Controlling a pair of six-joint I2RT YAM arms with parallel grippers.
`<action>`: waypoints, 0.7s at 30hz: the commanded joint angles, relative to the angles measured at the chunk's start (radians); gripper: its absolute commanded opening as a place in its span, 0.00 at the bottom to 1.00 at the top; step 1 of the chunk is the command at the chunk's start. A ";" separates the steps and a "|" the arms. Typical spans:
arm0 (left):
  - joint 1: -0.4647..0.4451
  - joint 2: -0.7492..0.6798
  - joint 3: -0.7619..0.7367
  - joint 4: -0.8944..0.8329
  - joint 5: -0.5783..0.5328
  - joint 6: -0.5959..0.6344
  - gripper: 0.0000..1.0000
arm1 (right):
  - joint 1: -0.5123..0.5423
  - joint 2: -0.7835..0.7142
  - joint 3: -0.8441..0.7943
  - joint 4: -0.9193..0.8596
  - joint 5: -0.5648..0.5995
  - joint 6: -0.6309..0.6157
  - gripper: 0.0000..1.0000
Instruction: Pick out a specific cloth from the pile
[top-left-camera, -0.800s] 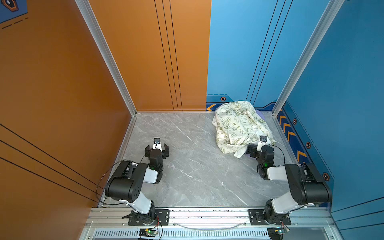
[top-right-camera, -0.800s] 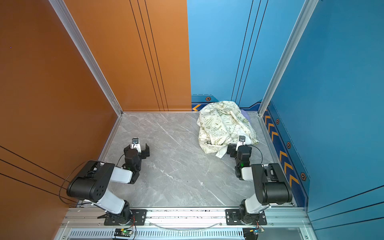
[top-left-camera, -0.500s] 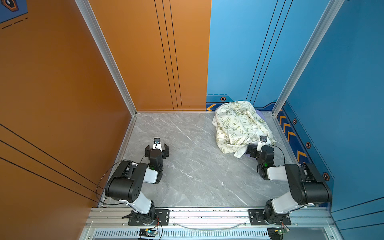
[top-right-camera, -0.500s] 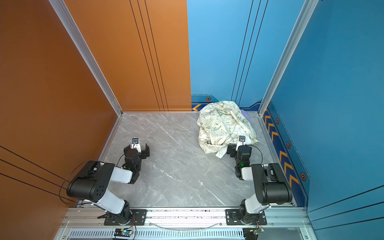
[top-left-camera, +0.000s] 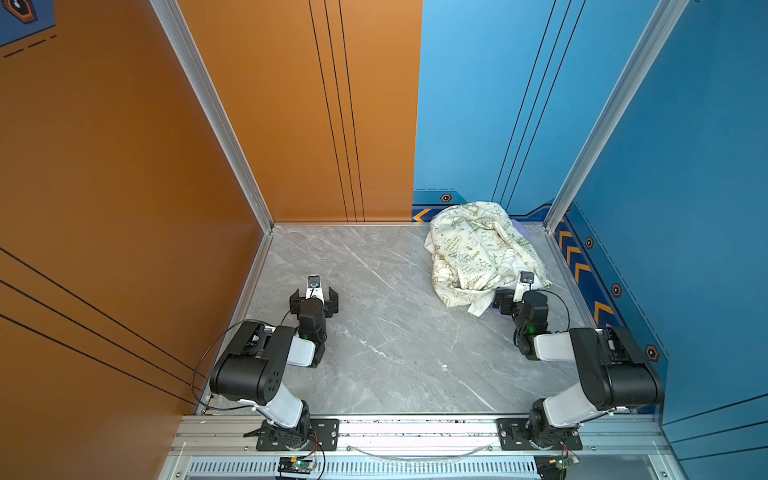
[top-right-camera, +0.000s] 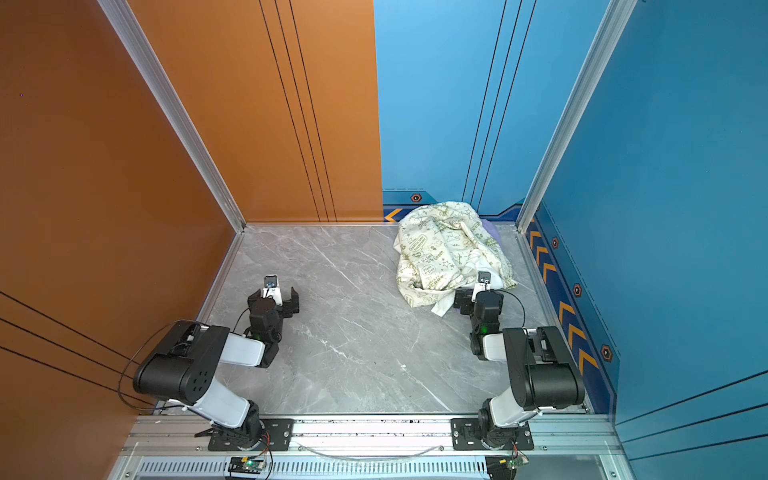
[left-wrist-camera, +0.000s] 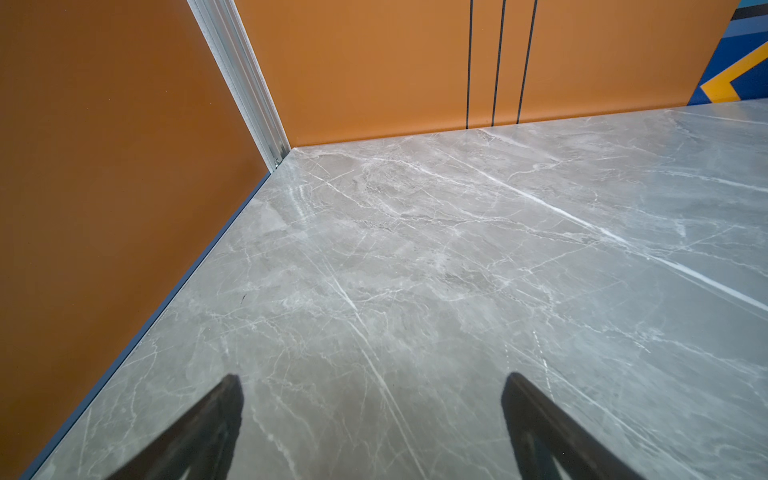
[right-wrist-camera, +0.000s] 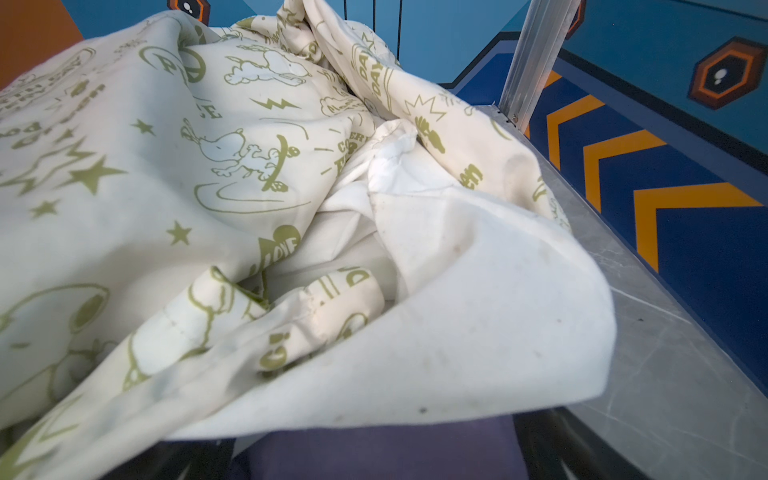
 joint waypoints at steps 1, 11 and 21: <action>0.006 -0.006 0.012 -0.010 0.009 -0.004 0.98 | -0.003 0.002 0.018 0.007 -0.003 0.008 1.00; 0.009 -0.006 0.015 -0.014 0.009 -0.006 0.98 | -0.009 0.001 0.018 0.006 -0.014 0.010 1.00; 0.082 -0.040 0.043 -0.113 0.040 -0.092 0.98 | -0.002 -0.040 0.035 -0.054 0.005 0.012 1.00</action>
